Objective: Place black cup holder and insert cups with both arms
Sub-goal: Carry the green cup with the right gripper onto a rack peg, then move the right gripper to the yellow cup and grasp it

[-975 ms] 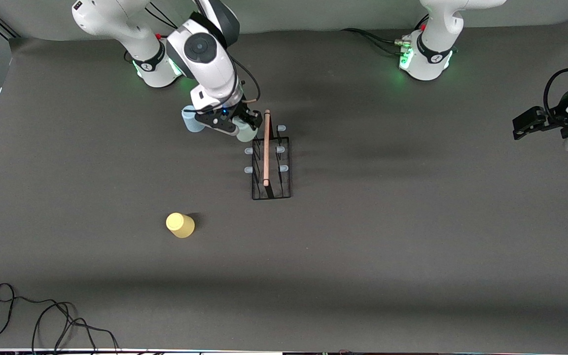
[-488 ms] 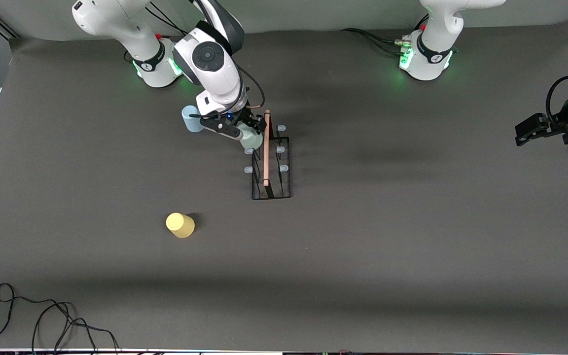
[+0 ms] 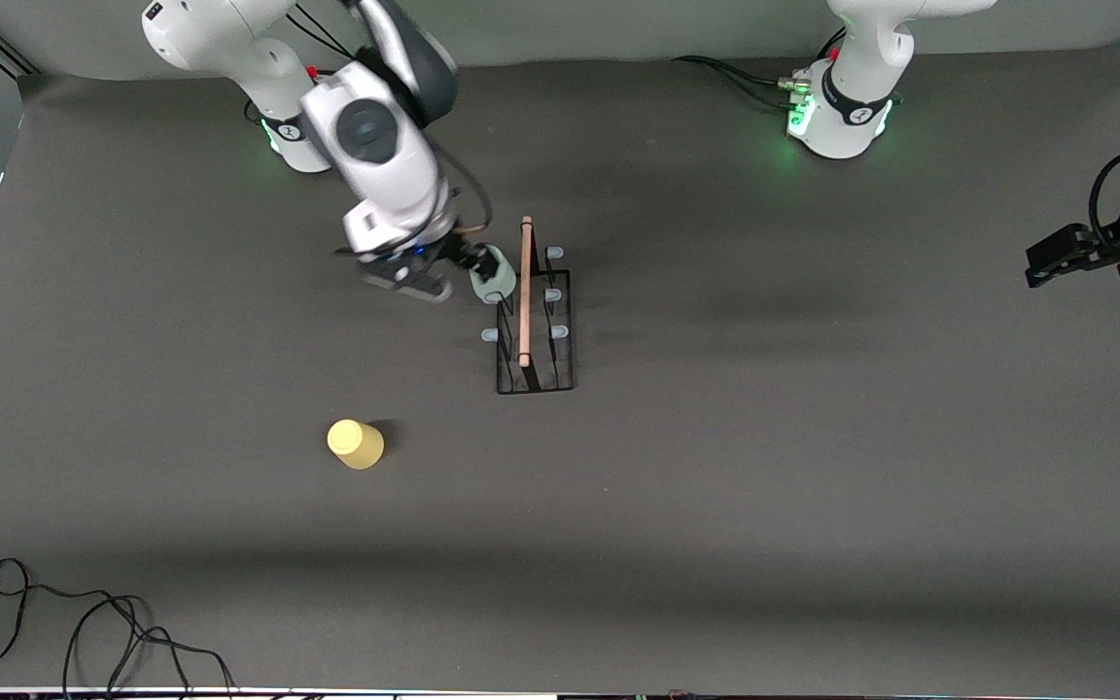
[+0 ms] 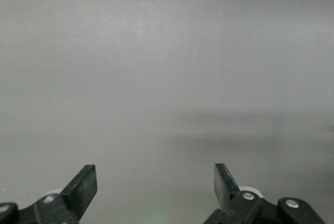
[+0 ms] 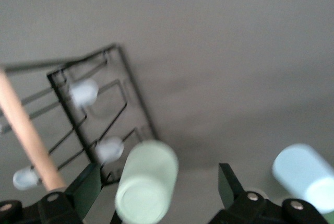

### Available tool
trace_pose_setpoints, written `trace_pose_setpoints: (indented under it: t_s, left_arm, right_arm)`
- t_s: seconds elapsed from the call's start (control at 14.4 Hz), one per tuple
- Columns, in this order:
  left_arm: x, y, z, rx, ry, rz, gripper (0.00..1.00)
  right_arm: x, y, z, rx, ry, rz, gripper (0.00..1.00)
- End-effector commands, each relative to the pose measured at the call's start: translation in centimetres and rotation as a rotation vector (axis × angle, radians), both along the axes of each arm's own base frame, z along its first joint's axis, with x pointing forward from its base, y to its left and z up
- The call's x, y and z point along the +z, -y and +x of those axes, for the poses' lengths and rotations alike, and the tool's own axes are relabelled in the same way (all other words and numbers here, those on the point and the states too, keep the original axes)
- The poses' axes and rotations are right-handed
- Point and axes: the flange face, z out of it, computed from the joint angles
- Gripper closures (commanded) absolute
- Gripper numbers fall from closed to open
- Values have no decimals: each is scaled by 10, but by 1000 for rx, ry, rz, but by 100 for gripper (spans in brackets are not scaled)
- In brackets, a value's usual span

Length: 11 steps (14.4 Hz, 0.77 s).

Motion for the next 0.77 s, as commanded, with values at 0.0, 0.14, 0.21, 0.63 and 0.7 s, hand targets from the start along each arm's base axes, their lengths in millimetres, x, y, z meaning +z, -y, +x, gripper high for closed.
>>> trace_pose_setpoints:
  t_s: [0.0, 0.14, 0.21, 0.63, 0.7]
  left_arm:
    - [7, 4, -4, -1, -4, -12, 0]
    - [9, 7, -5, 5, -1, -11, 0]
    - [9, 7, -5, 3, -1, -11, 0]
    - [14, 5, -7, -27, 9, -13, 0]
    - [14, 5, -8, -27, 7, -13, 0]
  right_arm:
    - [-8, 69, 53, 116, 20, -13, 0]
    - [-29, 118, 92, 141, 65, -39, 0]
    - [-41, 134, 110, 173, 79, -64, 0]
    - [-103, 180, 181, 94, 113, 5, 0]
    - [-115, 178, 186, 87, 109, 1, 0]
